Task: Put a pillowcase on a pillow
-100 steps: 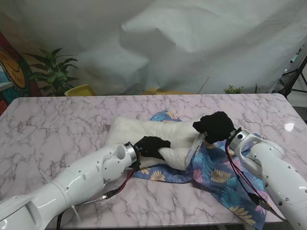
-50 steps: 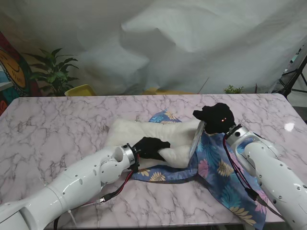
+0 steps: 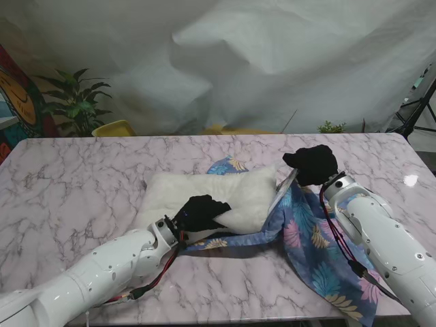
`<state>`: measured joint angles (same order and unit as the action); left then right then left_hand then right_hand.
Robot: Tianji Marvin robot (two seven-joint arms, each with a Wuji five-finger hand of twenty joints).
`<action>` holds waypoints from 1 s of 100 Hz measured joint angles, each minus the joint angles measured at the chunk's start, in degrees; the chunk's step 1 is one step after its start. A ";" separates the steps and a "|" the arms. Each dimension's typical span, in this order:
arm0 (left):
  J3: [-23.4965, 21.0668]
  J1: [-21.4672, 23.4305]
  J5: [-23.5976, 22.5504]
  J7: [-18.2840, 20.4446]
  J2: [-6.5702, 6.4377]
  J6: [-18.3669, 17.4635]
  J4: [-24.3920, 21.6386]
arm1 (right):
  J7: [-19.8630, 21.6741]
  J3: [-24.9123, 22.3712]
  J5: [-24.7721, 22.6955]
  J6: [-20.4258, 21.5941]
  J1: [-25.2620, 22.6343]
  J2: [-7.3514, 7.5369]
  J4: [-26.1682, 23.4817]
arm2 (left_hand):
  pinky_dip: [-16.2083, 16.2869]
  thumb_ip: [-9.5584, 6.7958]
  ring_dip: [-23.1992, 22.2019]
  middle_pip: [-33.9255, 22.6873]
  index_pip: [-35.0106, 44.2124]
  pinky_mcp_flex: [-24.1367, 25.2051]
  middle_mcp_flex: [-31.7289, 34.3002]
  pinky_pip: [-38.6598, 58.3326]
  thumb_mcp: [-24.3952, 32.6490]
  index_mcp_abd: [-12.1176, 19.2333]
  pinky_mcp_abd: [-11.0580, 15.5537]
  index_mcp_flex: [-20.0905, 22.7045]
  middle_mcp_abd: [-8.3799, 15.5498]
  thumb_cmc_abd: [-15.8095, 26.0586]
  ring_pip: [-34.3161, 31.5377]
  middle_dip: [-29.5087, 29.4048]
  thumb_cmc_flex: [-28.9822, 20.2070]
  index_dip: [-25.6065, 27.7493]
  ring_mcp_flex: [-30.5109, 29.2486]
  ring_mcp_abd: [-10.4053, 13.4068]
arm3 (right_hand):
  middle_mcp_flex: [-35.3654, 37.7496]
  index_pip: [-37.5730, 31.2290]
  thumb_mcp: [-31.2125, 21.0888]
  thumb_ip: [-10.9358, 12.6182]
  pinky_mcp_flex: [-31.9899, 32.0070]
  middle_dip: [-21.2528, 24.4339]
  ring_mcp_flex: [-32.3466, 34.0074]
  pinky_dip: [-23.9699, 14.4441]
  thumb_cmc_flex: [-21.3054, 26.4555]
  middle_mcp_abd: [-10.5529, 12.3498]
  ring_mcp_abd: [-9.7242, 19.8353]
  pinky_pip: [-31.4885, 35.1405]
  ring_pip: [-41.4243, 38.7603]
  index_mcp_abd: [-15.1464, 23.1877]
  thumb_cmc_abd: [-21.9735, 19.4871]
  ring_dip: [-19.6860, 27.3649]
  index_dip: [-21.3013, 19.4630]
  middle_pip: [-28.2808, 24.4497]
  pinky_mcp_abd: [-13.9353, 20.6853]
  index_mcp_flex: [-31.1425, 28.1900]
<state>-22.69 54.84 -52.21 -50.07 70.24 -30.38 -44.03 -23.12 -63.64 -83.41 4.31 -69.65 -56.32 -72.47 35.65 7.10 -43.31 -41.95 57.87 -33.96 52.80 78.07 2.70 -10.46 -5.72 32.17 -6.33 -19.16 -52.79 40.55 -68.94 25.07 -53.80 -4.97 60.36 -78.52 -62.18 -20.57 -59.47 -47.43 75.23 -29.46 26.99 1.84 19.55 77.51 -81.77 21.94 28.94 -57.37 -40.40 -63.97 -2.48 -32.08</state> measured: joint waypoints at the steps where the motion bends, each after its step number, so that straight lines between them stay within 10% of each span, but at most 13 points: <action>1: 0.37 -0.19 -0.01 -0.61 0.14 -0.11 0.43 | -0.15 0.08 0.07 -0.05 0.09 0.00 0.19 | 0.01 0.00 -0.11 0.14 0.10 0.15 0.00 -0.44 0.00 0.31 0.19 0.00 0.03 0.00 0.00 0.46 0.24 -0.02 0.06 -0.01 | 0.00 0.01 0.00 0.00 0.00 0.00 0.00 0.00 0.00 0.00 0.00 -0.04 0.00 0.00 0.00 0.00 0.00 0.00 0.00 0.00; 25: 10.20 -4.90 -1.10 -15.47 4.71 -6.43 12.56 | -4.12 1.90 2.18 -0.14 2.12 0.02 4.42 | 0.57 1.86 -1.01 6.70 1.70 0.57 2.41 -1.24 18.01 2.35 0.23 1.59 0.02 -5.73 1.02 3.96 8.82 -0.89 0.23 -0.89 | -0.02 1.41 1.34 -0.05 0.23 0.00 0.00 0.00 0.00 0.00 0.00 -2.40 0.49 1.63 0.00 1.81 -0.20 0.00 0.00 0.00; 61: 20.56 -9.03 -1.31 -14.57 11.22 -6.57 21.77 | -4.08 4.85 4.80 0.17 4.09 -0.10 7.58 | 1.10 3.55 -1.10 10.41 2.42 0.63 3.77 -1.86 25.42 3.13 -0.32 2.39 -0.03 -8.09 2.27 5.94 11.80 -1.57 0.17 -1.56 | -0.90 1.46 3.24 -0.07 2.32 2.44 -0.26 0.01 0.10 -0.14 -1.73 -4.89 5.66 2.38 0.00 6.49 2.06 0.43 -0.34 -0.01; 100: 24.30 -10.35 -2.00 -14.47 13.43 -6.51 22.99 | -3.77 14.20 7.86 -4.85 11.27 -0.14 15.61 | 1.18 3.56 -1.32 10.41 2.56 0.68 3.79 -2.50 28.07 3.13 -0.32 2.48 -0.12 -8.60 2.27 6.94 12.51 -1.57 0.17 -1.58 | -1.70 1.43 4.58 -0.07 4.25 6.80 -0.28 0.74 1.87 -0.83 -3.85 -6.59 12.47 2.40 1.23 10.36 6.60 1.44 -1.57 -0.04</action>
<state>1.61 44.50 -54.21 -64.54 83.67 -36.89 -21.04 -26.89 -49.43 -75.55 -0.54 -58.38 -56.46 -56.86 36.83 10.67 -44.63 -31.54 60.43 -33.28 56.59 75.57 30.77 -7.33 -6.04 34.65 -6.45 -27.76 -50.52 47.49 -56.43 23.50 -53.63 -6.56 58.66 -77.10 -57.60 -20.64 -55.22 -40.64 74.96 -28.72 28.86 1.01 15.70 70.91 -69.30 24.35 30.17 -47.01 -33.80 -62.53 -4.05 -32.12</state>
